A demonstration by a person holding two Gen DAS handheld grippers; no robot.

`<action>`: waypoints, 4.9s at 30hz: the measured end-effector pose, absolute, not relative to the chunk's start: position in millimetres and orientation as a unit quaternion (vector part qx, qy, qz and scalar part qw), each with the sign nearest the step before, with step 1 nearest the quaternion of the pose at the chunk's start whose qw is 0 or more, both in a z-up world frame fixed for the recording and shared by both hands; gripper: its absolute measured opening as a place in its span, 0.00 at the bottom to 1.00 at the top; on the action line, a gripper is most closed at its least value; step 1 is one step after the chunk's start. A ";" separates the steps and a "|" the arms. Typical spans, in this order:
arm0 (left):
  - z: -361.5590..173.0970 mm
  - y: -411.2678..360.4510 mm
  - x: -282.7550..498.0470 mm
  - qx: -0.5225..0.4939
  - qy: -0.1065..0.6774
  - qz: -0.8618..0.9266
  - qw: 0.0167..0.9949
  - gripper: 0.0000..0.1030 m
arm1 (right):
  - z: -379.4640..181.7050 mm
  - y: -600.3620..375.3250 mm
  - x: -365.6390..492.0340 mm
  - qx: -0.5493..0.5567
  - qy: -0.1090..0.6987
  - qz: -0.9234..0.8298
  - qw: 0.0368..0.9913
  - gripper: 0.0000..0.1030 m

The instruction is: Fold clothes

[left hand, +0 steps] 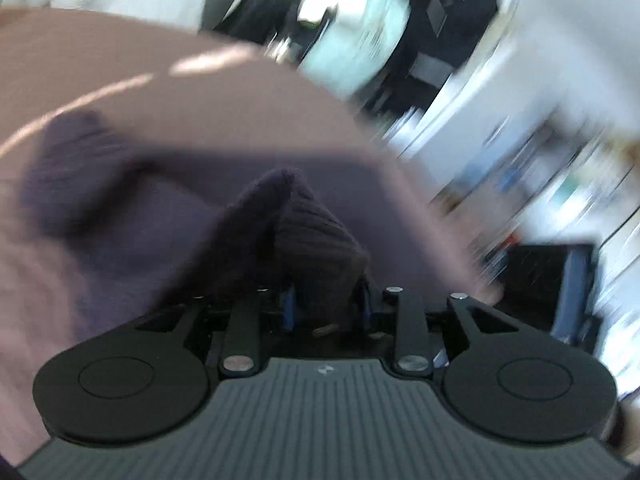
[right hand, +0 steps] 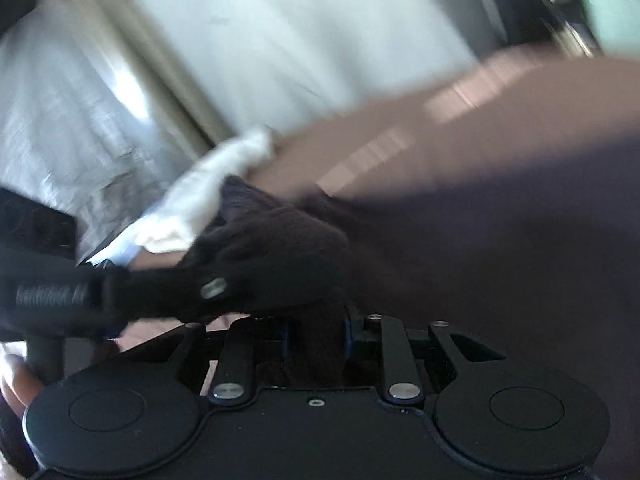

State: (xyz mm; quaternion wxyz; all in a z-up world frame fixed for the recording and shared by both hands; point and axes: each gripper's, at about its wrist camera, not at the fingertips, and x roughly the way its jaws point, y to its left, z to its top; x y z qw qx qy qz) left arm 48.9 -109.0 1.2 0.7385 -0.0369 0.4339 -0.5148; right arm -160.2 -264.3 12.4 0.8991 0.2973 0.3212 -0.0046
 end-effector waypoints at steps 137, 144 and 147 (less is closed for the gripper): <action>-43.1 -93.3 47.6 -0.061 0.425 -0.393 0.813 0.63 | 5.8 -294.1 -211.8 0.005 0.351 -0.276 0.895 0.18; -52.0 -112.3 40.2 -0.034 0.444 -0.401 0.801 0.73 | 15.7 -290.1 -211.8 -0.015 0.344 -0.251 0.904 0.22; -57.0 -122.5 35.6 0.006 0.432 -0.388 0.814 0.82 | 17.1 -287.1 -213.0 0.001 0.340 -0.246 0.908 0.51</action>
